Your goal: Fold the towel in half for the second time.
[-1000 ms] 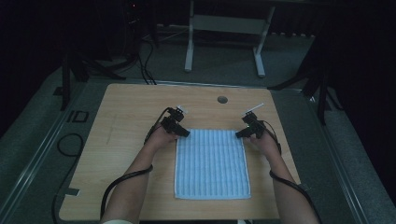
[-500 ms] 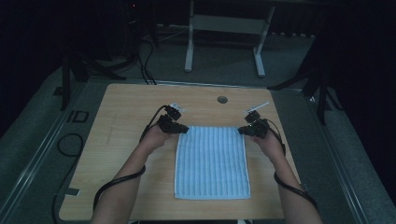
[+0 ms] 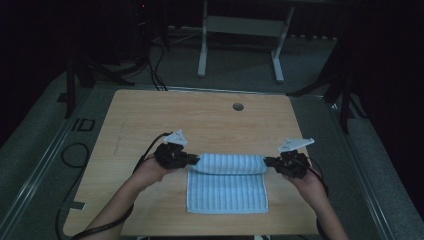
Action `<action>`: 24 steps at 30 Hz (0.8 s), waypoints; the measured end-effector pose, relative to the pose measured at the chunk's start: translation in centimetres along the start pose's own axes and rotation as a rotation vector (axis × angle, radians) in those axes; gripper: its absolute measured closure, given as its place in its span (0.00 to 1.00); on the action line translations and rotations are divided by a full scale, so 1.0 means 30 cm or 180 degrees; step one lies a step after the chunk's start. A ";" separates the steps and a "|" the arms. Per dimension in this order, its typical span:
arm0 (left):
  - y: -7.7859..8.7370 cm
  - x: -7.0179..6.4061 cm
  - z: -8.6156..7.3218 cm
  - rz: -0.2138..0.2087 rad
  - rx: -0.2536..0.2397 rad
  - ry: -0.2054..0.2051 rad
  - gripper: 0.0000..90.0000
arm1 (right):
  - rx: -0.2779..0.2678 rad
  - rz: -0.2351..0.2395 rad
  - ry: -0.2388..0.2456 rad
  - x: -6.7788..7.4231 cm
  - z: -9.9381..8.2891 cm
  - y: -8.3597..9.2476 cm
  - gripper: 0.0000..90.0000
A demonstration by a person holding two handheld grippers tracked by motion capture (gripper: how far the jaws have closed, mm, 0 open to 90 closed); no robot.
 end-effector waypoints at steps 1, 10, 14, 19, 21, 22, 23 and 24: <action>-0.010 -0.063 -0.046 -0.0111 -0.0039 -0.0043 0.93 | -0.0008 0.0070 -0.0013 0.041 -0.046 0.000 0.95; -0.054 -0.142 -0.146 -0.0209 0.0051 -0.0136 0.92 | -0.0010 0.0193 -0.0068 0.107 -0.165 -0.003 0.95; -0.065 -0.172 -0.179 -0.0361 0.0178 -0.0198 0.84 | 0.0023 0.0209 -0.0045 0.149 -0.212 -0.002 0.95; -0.069 -0.241 -0.226 -0.0621 0.0361 -0.0358 0.67 | 0.0136 0.0359 -0.0066 0.192 -0.272 -0.008 0.87; -0.071 -0.254 -0.232 -0.0605 0.0388 -0.0389 0.64 | 0.0150 0.0413 -0.0069 0.202 -0.290 -0.008 0.81; -0.072 -0.255 -0.233 -0.0573 0.0401 -0.0369 0.64 | 0.0159 0.0425 -0.0064 0.205 -0.294 -0.007 0.80; -0.074 -0.255 -0.233 -0.0562 0.0408 -0.0349 0.64 | 0.0146 0.0409 -0.0079 0.207 -0.295 -0.004 0.80; -0.076 -0.255 -0.232 -0.0570 0.0418 -0.0352 0.64 | 0.0139 0.0426 -0.0093 0.209 -0.294 -0.002 0.80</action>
Point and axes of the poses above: each handheld gripper's, and its own axes: y roughly backward along the jaws, z roughly out of its top, x roughly to its left, the point moved 7 cm from there along -y, roughly forward along the jaws, and after that the axes turned 14 degrees about x, right-handed, at the moved point
